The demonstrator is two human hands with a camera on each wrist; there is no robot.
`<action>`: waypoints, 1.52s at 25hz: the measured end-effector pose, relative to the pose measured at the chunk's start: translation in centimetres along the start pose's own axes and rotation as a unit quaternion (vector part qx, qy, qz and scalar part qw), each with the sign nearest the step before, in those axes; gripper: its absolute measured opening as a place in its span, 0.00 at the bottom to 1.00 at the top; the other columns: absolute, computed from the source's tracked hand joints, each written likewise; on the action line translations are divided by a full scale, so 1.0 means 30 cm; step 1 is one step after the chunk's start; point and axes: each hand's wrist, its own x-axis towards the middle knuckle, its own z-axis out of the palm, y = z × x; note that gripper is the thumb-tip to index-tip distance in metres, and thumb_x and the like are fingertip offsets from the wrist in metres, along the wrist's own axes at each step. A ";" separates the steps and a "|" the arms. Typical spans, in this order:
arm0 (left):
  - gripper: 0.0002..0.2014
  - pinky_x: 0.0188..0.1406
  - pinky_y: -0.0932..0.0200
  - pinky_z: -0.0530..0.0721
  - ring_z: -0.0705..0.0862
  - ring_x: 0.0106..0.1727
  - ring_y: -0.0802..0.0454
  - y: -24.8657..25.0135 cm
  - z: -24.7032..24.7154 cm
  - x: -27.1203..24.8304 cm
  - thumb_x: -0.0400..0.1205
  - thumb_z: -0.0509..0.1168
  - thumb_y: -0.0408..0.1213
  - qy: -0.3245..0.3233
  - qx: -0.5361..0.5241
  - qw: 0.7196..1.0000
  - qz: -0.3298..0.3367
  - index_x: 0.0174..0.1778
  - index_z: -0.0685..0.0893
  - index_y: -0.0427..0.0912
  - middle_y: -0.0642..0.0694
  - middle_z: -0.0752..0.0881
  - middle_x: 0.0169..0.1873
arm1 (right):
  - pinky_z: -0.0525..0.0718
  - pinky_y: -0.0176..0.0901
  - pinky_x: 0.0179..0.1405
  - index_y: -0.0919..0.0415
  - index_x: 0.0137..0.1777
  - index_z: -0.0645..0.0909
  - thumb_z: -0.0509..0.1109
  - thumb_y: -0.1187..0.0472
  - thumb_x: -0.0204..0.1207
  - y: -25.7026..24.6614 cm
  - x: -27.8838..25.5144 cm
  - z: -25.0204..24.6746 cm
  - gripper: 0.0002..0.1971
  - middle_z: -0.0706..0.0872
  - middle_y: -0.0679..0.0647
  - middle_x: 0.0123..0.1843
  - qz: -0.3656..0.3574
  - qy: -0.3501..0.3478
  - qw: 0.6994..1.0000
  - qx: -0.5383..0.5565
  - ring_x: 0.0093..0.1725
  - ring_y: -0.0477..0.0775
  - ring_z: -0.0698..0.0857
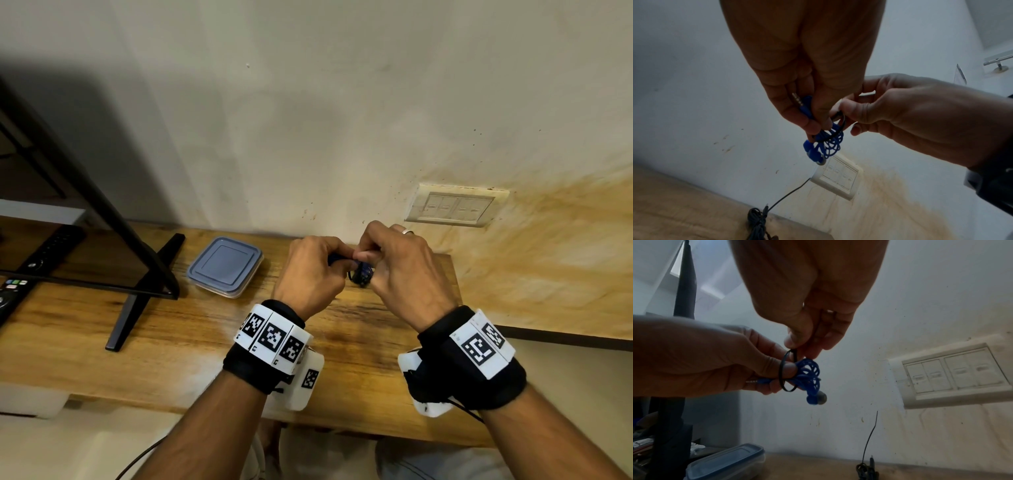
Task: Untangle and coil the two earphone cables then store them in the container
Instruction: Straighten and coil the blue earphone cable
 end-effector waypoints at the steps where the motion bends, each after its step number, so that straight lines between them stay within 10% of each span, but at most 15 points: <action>1: 0.07 0.36 0.67 0.86 0.88 0.37 0.62 -0.007 -0.002 0.001 0.78 0.73 0.31 -0.005 0.007 1.000 -0.002 0.47 0.93 0.46 0.53 0.93 0.39 | 0.83 0.57 0.33 0.54 0.43 0.76 0.72 0.68 0.75 0.001 0.002 0.001 0.10 0.82 0.53 0.34 0.007 -0.003 1.000 0.004 0.37 0.55 0.81; 9: 0.08 0.40 0.65 0.88 0.89 0.39 0.63 -0.012 -0.010 0.007 0.77 0.71 0.29 0.006 0.001 1.000 -0.002 0.43 0.93 0.45 0.53 0.93 0.38 | 0.76 0.42 0.41 0.55 0.41 0.74 0.71 0.73 0.72 -0.040 -0.029 0.006 0.13 0.79 0.48 0.41 -0.042 -0.051 0.998 -0.012 0.47 0.49 0.74; 13: 0.06 0.39 0.66 0.87 0.88 0.38 0.63 -0.029 -0.009 0.009 0.78 0.72 0.31 0.000 0.018 1.000 -0.003 0.43 0.93 0.46 0.54 0.92 0.36 | 0.83 0.48 0.34 0.54 0.46 0.71 0.67 0.74 0.73 -0.043 -0.020 0.000 0.14 0.78 0.53 0.39 -0.002 -0.060 0.998 -0.018 0.42 0.52 0.80; 18: 0.05 0.31 0.77 0.80 0.85 0.34 0.66 -0.040 -0.013 0.014 0.79 0.72 0.33 -0.010 0.002 1.000 -0.020 0.45 0.93 0.44 0.56 0.90 0.34 | 0.70 0.31 0.24 0.54 0.52 0.64 0.63 0.67 0.83 -0.031 -0.013 -0.012 0.10 0.84 0.52 0.39 -0.008 -0.074 0.997 0.019 0.31 0.40 0.81; 24: 0.05 0.43 0.51 0.91 0.90 0.35 0.53 -0.088 -0.036 0.031 0.78 0.73 0.33 -0.043 -0.114 0.988 -0.089 0.48 0.93 0.43 0.46 0.93 0.37 | 0.72 0.37 0.26 0.57 0.54 0.65 0.57 0.63 0.88 0.000 -0.016 -0.066 0.03 0.76 0.40 0.29 -0.018 -0.097 0.990 0.096 0.27 0.45 0.75; 27: 0.07 0.39 0.57 0.88 0.88 0.34 0.53 -0.081 -0.055 0.024 0.79 0.72 0.28 -0.049 -0.216 0.969 -0.110 0.50 0.91 0.41 0.40 0.93 0.39 | 0.70 0.36 0.26 0.55 0.52 0.66 0.54 0.58 0.89 -0.001 -0.014 -0.090 0.04 0.72 0.47 0.28 0.010 -0.104 0.985 0.139 0.27 0.43 0.71; 35: 0.13 0.43 0.57 0.89 0.90 0.40 0.52 -0.056 -0.066 0.001 0.70 0.78 0.36 -0.113 -0.266 0.951 -0.106 0.50 0.93 0.38 0.43 0.94 0.44 | 0.72 0.18 0.37 0.60 0.54 0.68 0.54 0.58 0.90 0.016 0.000 -0.098 0.06 0.93 0.46 0.47 0.121 -0.079 0.968 0.204 0.42 0.44 0.80; 38: 0.14 0.38 0.58 0.88 0.89 0.37 0.52 -0.054 -0.055 -0.004 0.68 0.80 0.36 -0.105 -0.235 0.962 -0.087 0.48 0.93 0.37 0.42 0.94 0.41 | 0.82 0.31 0.39 0.58 0.53 0.67 0.55 0.59 0.89 0.023 0.006 -0.076 0.04 0.92 0.45 0.43 0.110 -0.080 0.966 0.220 0.43 0.44 0.85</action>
